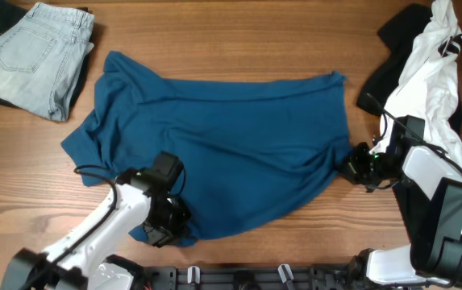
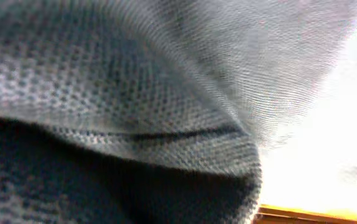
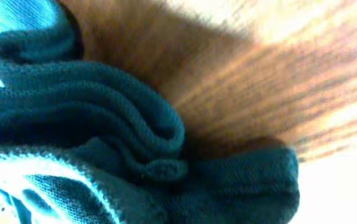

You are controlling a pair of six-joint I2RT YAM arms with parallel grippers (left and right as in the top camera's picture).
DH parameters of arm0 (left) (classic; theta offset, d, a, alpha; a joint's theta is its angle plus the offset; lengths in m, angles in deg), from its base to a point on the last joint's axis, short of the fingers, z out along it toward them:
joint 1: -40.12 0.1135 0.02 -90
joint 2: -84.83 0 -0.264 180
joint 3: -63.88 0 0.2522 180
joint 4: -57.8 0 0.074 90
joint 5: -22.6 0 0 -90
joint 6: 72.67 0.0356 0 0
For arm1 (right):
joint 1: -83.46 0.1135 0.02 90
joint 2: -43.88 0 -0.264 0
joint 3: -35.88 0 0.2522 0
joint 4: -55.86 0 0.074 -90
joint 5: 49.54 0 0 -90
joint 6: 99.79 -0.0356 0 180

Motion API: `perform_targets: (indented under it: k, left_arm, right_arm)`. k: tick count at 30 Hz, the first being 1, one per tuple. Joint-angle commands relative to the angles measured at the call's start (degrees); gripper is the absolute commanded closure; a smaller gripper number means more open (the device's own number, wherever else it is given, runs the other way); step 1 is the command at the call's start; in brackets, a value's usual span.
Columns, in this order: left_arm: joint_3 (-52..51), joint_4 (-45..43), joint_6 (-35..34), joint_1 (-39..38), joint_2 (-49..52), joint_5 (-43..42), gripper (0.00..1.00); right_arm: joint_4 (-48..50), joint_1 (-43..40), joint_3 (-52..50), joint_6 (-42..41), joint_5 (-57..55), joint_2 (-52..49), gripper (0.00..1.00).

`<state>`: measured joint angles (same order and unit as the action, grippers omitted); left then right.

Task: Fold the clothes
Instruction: 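Grasp the bottom hem with the left gripper while right holds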

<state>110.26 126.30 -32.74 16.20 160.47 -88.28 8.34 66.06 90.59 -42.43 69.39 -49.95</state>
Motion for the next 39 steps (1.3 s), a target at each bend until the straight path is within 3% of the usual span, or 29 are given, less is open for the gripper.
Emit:
perform_targets:
  k: [1, 15, 28, 39]
  left_arm:
    - [1.3, -2.0, 0.1, 0.0, -3.4, 0.6, 0.96]
    - [1.3, -5.7, 0.3, 0.0, -7.4, 1.0, 0.96]
    - [1.3, -4.2, 0.3, 0.0, -8.7, 1.4, 0.96]
    - [1.3, -6.1, 1.1, 0.0, -8.7, 2.1, 0.96]
  right_arm:
    - [0.7, 0.2, 1.2, 1.5, -6.2, -0.6, 0.95]
    - [-3.0, 0.2, 1.2, 5.7, -11.2, 7.9, 0.96]
    - [-20.4, 0.2, 1.2, 5.7, -12.6, 20.7, 0.96]
    - [-25.1, 0.2, 1.2, 7.0, -14.3, 36.0, 0.96]
